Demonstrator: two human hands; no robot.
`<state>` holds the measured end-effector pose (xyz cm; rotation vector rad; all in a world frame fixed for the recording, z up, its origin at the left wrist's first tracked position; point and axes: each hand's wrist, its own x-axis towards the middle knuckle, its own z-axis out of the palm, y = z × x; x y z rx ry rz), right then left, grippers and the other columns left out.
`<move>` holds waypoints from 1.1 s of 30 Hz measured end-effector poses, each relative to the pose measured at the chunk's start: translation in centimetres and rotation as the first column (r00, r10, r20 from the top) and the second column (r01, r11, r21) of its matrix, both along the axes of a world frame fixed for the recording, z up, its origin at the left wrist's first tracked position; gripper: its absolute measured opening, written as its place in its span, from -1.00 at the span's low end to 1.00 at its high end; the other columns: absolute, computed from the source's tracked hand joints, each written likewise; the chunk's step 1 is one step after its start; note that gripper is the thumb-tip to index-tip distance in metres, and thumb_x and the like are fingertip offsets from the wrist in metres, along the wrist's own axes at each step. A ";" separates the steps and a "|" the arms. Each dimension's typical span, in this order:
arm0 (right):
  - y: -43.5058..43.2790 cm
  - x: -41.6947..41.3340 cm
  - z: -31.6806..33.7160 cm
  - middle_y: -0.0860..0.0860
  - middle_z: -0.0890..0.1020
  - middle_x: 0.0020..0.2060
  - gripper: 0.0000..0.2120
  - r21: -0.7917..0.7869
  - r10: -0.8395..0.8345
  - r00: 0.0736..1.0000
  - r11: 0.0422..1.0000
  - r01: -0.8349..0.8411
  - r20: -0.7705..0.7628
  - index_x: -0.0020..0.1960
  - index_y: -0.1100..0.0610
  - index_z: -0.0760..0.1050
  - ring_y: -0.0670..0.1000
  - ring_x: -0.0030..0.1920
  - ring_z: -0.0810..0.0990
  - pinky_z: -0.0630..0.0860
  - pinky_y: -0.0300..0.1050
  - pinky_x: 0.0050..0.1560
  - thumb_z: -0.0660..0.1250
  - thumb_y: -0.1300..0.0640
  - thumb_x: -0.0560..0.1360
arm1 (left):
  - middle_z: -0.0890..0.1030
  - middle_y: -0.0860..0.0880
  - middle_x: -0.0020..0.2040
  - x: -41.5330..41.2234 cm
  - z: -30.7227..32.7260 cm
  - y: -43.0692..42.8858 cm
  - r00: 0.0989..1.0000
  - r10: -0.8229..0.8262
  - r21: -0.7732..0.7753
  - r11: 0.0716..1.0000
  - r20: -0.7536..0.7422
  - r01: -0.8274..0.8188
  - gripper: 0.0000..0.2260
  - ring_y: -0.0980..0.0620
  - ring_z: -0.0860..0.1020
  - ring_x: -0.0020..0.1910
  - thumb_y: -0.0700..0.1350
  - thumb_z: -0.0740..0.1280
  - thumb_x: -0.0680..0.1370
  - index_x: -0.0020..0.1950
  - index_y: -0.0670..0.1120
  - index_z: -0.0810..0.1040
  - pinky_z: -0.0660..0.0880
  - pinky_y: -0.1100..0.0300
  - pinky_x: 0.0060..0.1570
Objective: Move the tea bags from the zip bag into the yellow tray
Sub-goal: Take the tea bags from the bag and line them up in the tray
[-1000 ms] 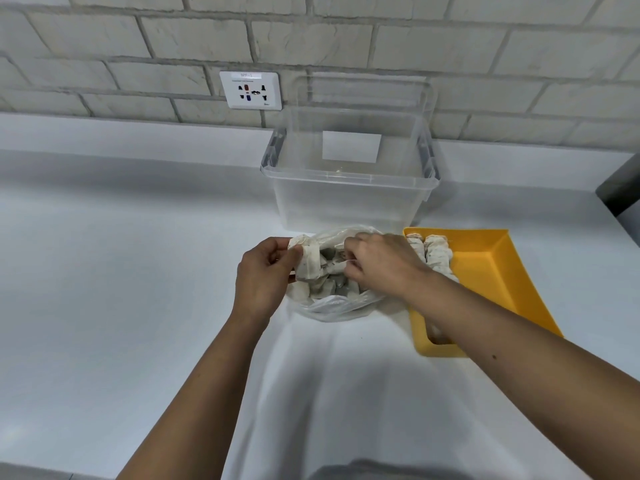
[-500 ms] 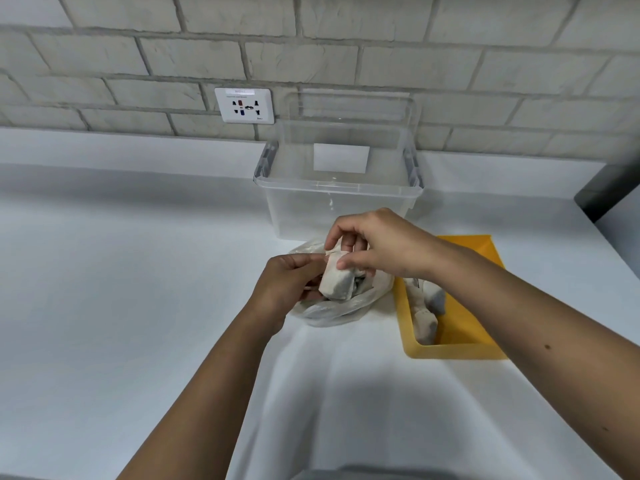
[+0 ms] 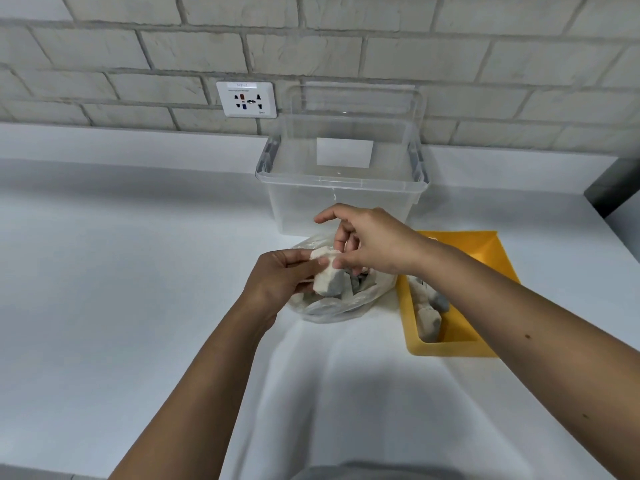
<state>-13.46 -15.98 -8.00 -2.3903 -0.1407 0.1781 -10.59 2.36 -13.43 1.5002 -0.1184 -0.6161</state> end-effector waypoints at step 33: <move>0.8 -3.1 -3.0 -0.11 0.59 -0.15 -0.94 -0.138 -0.236 0.901 0.943 0.302 0.363 -0.14 0.05 0.59 -0.10 -0.26 0.50 0.43 -0.15 -0.23 0.38 0.07 0.46 | 0.67 -0.19 -0.22 -0.4 -0.4 -0.5 0.973 0.221 0.097 0.972 -0.060 -0.215 -0.86 -0.06 0.66 -0.37 -0.21 0.37 0.57 -0.07 -0.28 0.66 0.62 0.18 -0.34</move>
